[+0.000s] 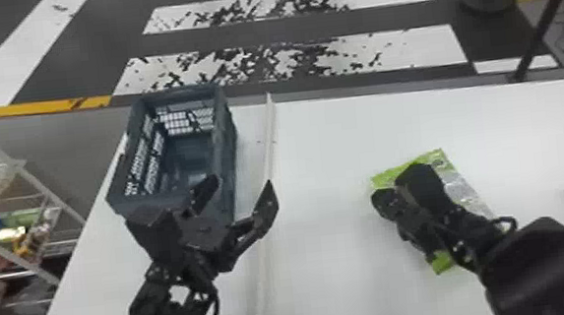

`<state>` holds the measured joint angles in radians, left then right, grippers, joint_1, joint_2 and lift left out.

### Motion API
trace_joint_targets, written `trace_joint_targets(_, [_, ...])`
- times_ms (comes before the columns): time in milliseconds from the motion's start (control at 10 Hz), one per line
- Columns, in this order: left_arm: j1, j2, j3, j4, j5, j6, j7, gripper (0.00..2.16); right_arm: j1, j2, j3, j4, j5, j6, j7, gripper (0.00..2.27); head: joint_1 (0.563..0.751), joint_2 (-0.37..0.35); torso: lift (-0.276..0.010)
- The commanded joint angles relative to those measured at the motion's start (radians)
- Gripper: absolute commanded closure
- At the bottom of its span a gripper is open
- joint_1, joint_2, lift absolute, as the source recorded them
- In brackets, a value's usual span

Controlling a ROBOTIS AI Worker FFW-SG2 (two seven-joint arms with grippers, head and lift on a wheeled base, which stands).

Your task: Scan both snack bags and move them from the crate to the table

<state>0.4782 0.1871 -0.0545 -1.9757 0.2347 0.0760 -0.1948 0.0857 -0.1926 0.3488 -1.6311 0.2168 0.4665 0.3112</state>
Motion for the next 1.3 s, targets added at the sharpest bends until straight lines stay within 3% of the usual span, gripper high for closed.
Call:
trace_joint_targets(0, [0.0, 0.0, -0.001, 0.0, 0.0, 0.0, 0.0, 0.09, -0.015, -0.001, -0.007, 0.011, 0.007, 0.008, -0.004, 2.25, 0.695, 0.109, -0.088])
trace_joint_targets(1200, [-0.001, 0.0, -0.002, -0.002, -0.002, 0.006, 0.0, 0.09, -0.023, -0.018, -0.054, 0.0, 0.009, 0.018, -0.004, 2.25, 0.695, 0.044, -0.088])
